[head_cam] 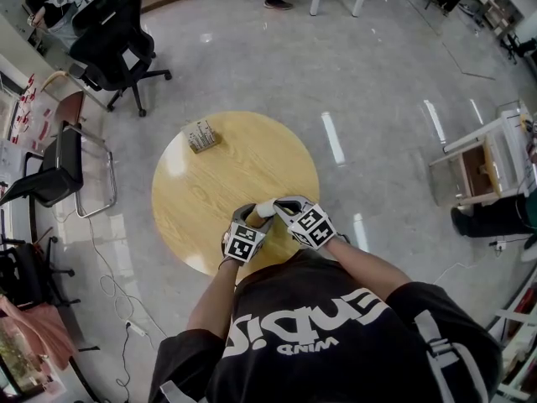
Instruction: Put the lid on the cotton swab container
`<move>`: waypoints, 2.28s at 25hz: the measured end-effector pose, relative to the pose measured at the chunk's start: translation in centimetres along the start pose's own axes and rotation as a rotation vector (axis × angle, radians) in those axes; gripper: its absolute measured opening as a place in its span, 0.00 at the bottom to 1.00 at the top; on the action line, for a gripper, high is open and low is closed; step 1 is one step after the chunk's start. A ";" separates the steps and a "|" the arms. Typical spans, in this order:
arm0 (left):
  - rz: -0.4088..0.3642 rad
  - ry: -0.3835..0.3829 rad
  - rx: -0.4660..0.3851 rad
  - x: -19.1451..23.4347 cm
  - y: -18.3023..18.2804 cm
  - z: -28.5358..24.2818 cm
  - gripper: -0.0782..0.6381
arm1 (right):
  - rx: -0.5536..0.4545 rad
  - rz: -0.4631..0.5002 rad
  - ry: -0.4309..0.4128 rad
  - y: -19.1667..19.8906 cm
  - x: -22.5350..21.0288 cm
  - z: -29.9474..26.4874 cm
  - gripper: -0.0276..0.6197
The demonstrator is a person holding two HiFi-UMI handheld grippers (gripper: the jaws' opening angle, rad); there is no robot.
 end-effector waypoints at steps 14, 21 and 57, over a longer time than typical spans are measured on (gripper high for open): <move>0.041 -0.056 -0.159 0.1 -4.5 7.4 0.47 | -0.166 -0.086 0.043 -2.4 0.4 6.7 0.05; 0.147 -0.136 -0.311 0.1 -8.5 13.4 0.25 | -0.327 -0.112 0.098 -5.1 1.0 13.2 0.05; 0.241 -0.405 -0.568 2.3 -9.1 21.6 0.13 | -0.477 0.016 0.252 -8.6 2.9 16.1 0.05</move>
Point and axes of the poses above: the fingertips, and each gripper's own axes: z backward along the fingers, x to its left, y out of its underside, the point moved 7 cm from there along z, backward along the fingers, and after that the axes turned 9 degrees about -y, right-handed, at the moved point
